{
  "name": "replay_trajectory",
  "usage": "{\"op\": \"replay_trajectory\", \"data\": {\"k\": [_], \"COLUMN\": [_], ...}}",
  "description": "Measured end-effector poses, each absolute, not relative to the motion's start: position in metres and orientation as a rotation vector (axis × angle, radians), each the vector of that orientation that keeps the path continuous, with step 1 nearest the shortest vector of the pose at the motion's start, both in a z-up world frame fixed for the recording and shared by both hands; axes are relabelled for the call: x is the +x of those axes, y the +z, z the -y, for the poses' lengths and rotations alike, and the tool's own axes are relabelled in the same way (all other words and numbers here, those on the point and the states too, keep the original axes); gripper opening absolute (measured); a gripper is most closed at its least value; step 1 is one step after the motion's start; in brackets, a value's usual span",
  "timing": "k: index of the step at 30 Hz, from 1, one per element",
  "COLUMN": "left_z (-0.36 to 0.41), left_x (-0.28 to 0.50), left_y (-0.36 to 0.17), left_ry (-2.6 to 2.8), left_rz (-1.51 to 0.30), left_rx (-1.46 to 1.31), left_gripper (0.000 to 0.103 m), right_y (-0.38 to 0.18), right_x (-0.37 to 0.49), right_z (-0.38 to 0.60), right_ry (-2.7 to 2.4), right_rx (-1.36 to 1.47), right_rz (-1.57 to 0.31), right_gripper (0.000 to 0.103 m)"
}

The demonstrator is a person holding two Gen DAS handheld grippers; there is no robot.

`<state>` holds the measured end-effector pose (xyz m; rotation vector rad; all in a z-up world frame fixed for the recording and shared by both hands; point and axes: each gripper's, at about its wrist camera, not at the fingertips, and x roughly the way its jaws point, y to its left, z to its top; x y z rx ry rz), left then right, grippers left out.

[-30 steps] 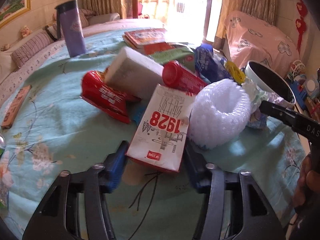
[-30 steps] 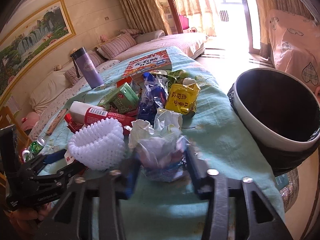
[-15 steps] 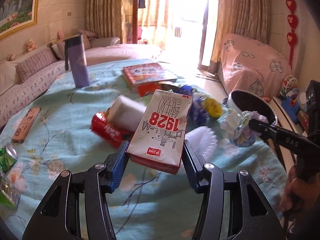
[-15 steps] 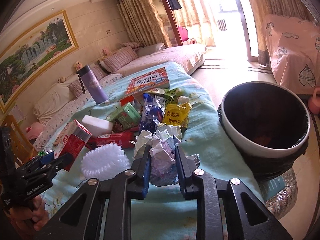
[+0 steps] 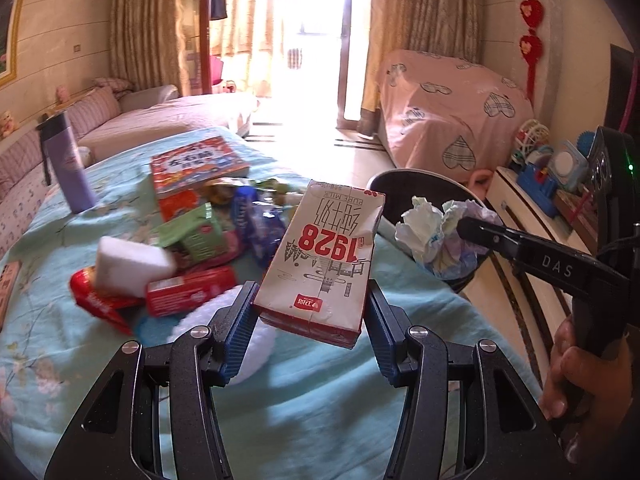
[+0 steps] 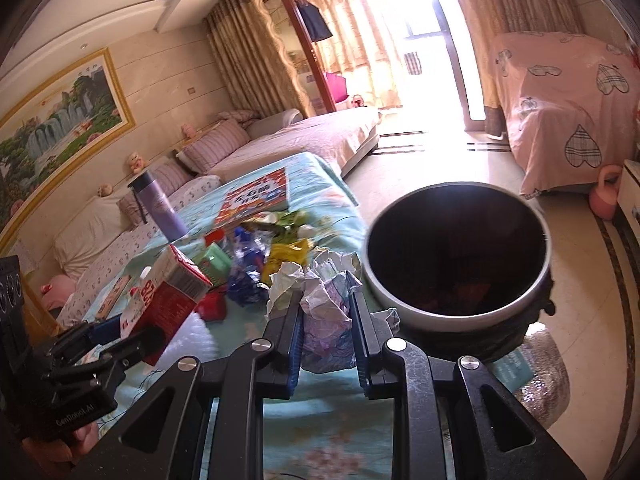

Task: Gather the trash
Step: 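Carry both items over the black bin and open both tools to drop them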

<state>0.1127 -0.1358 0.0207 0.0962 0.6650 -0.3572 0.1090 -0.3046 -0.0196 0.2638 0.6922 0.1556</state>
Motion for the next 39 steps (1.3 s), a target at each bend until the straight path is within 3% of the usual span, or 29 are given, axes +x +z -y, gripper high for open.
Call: {"op": "replay_trajectory", "data": {"k": [21, 36, 39], "left_z": [0.251, 0.291, 0.291], "left_x": [0.175, 0.217, 0.220], "left_y": [0.006, -0.002, -0.006], "left_ry": [-0.453, -0.480, -0.470], "left_rz": [-0.764, -0.798, -0.825], "left_rx": [0.191, 0.207, 0.202], "left_gripper": [0.052, 0.052, 0.060], "right_y": [-0.021, -0.035, -0.037], "right_x": [0.141, 0.177, 0.183], "right_z": [0.399, 0.433, 0.434], "right_ry": [0.003, -0.010, -0.010], "right_rx": [0.320, 0.335, 0.332], "right_rz": [-0.684, -0.723, -0.733], "right_gripper": [0.022, 0.023, 0.026]}}
